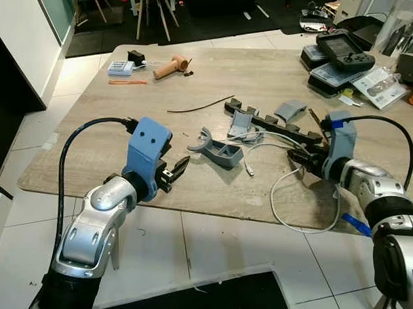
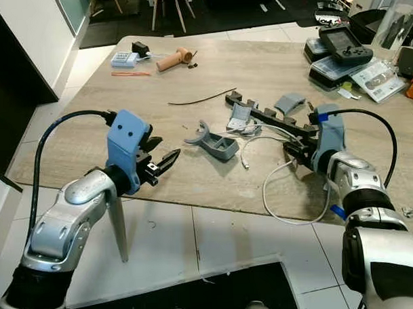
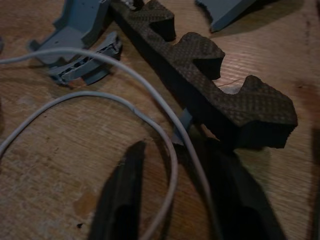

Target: Picking trash to rubbish bin

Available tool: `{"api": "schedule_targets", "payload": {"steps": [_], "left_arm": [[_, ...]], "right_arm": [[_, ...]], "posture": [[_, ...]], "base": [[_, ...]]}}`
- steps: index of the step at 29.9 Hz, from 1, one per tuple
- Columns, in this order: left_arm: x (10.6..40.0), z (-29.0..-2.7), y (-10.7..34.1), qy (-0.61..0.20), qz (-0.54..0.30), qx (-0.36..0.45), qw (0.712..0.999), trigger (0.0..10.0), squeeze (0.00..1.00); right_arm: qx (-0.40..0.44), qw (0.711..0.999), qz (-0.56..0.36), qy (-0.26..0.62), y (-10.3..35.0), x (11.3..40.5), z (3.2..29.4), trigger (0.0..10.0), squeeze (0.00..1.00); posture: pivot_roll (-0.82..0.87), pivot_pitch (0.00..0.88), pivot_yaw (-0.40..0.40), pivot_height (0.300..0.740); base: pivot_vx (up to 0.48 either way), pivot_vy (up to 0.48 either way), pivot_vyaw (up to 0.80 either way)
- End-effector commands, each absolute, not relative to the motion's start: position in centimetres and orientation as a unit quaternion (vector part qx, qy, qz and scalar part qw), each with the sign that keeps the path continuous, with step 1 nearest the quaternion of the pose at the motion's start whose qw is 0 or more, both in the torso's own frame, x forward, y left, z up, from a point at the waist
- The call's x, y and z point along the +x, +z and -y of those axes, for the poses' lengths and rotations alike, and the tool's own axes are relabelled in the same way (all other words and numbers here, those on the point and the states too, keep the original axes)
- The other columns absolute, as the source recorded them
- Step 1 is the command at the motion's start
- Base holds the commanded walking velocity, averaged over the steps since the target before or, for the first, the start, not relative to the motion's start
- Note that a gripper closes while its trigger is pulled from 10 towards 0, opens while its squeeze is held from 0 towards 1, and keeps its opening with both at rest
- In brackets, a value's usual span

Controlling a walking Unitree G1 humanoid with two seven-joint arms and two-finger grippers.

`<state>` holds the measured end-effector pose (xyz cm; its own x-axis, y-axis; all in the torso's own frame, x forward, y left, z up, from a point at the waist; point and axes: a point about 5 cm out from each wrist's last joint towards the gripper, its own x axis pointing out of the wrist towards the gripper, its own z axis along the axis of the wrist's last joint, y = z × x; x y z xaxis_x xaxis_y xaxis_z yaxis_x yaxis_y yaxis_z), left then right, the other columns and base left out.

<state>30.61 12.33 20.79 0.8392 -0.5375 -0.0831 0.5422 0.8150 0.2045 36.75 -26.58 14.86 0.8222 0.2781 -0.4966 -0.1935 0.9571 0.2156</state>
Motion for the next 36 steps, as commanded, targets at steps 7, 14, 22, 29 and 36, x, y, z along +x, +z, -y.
{"api": "schedule_targets", "payload": {"steps": [7, 14, 22, 29, 36], "left_arm": [[30.4, -12.5, 20.7, -0.285, -0.017, 0.12, 0.951, 10.0, 0.0], [30.5, -12.6, 20.6, -0.286, -0.016, 0.119, 0.951, 10.0, 0.0], [30.9, -12.9, 20.9, -0.272, -0.008, 0.114, 0.955, 10.0, 0.0], [31.3, -13.6, 21.4, -0.248, 0.003, 0.106, 0.963, 10.0, 0.0], [31.6, -14.0, 21.9, -0.229, 0.013, 0.101, 0.968, 10.0, 0.0]], "right_arm": [[0.102, 0.925, -0.342, 0.132, 11.7, 35.4, 25.7, 0.0, 0.0], [0.127, 0.924, -0.332, 0.138, 12.0, 35.6, 25.4, 0.0, 0.0], [0.265, 0.926, -0.152, 0.223, 19.6, 38.3, 23.5, 0.0, 0.0], [0.299, 0.911, -0.006, 0.283, 27.0, 38.7, 23.2, 0.0, 0.0], [0.221, 0.937, 0.07, 0.261, 31.0, 38.0, 23.2, 0.0, 0.0]], "posture": [[0.07, 0.203, 0.066, 0.74], [0.07, 0.199, 0.066, 0.74], [0.05, 0.18, 0.072, 0.74], [0.05, 0.167, 0.07, 0.74], [0.04, 0.153, 0.06, 0.74]], "base": [[0.0, 0.0, 0.0], [0.0, 0.0, 0.0], [0.0, 0.0, 0.0], [0.0, 0.0, 0.0], [0.0, 0.0, 0.0]]}}
